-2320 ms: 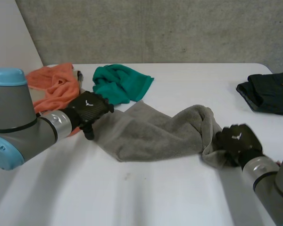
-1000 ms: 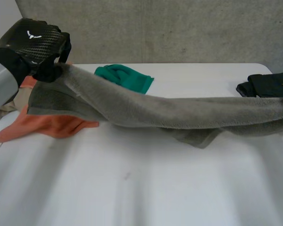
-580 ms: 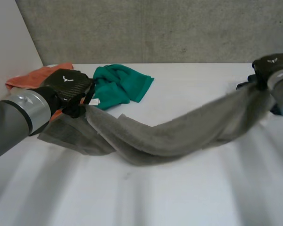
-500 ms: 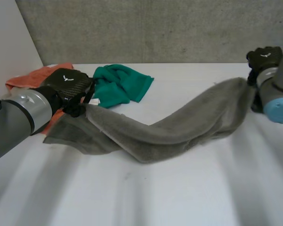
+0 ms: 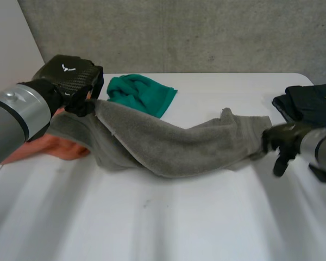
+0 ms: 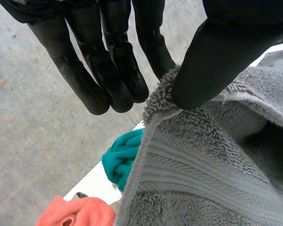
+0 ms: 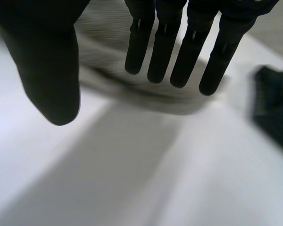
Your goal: Fold the laundry.
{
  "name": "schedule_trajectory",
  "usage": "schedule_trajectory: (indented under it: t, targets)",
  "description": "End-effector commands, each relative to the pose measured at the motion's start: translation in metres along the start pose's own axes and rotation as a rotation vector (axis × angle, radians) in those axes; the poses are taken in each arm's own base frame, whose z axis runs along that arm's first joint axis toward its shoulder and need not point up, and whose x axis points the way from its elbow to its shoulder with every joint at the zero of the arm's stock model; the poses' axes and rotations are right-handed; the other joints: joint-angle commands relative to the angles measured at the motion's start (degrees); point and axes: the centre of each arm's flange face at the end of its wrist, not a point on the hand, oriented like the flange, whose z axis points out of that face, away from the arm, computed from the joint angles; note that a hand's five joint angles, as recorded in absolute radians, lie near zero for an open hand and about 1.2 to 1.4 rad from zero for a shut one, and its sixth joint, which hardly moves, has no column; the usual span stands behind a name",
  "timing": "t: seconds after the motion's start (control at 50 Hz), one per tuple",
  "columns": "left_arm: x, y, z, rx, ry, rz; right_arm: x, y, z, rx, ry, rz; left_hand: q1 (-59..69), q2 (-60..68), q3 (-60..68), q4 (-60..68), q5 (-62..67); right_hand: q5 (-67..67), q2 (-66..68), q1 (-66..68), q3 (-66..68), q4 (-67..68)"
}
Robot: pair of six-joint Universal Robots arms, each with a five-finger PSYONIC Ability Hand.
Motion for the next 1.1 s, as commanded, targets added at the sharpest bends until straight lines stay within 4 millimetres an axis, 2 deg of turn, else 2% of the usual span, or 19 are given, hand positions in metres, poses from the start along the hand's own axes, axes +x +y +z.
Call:
schedule_trajectory:
  t: [0.02,0.2,0.32,0.64,0.88,0.96,1.04,1.08,1.1]
  targets:
    - [-0.002,-0.01,0.0,0.028,-0.007,0.005,-0.04,0.029,0.011,0.068,-0.132,-0.029,14.86,11.73,12.3,11.69,13.58,7.36,7.49,7.34,7.48,7.57]
    - [-0.002,-0.014,0.001,0.039,-0.008,-0.002,-0.046,0.032,0.037,0.151,-0.019,-0.062,14.86,11.73,12.3,11.69,13.58,0.47,0.6,0.45,0.59,0.69]
    - [-0.004,-0.014,0.001,0.042,-0.014,0.0,-0.048,0.03,0.043,0.185,0.008,-0.072,14.86,11.73,12.3,11.69,13.58,-0.38,-0.25,-0.4,-0.26,-0.17]
    - [-0.009,-0.008,0.012,0.023,-0.021,0.0,-0.055,0.01,0.068,0.308,0.025,-0.107,14.86,11.73,12.3,11.69,13.58,-3.07,-2.95,-3.09,-2.95,-2.86]
    - [-0.011,-0.003,0.024,0.011,-0.021,-0.003,-0.074,-0.008,0.092,0.35,-0.002,-0.102,14.86,11.73,12.3,11.69,13.58,-0.55,-0.43,-0.57,-0.43,-0.34]
    - [-0.013,0.004,0.03,-0.006,-0.025,-0.007,-0.081,-0.017,0.102,0.366,-0.004,-0.074,14.86,11.73,12.3,11.69,13.58,3.81,3.93,3.78,3.93,4.02]
    - [-0.016,0.007,0.035,-0.018,-0.035,-0.014,-0.091,-0.015,0.115,0.353,-0.024,-0.072,14.86,11.73,12.3,11.69,13.58,13.21,13.33,13.19,13.33,13.42]
    - [-0.016,0.009,0.037,-0.027,-0.036,-0.015,-0.093,-0.013,0.119,0.342,-0.023,-0.078,14.86,11.73,12.3,11.69,13.58,25.28,25.4,25.26,25.4,25.49]
    - [-0.017,0.01,0.038,-0.036,-0.041,-0.017,-0.09,-0.011,0.121,0.321,-0.013,-0.079,14.86,11.73,12.3,11.69,13.58,42.2,42.32,42.18,42.32,42.41]
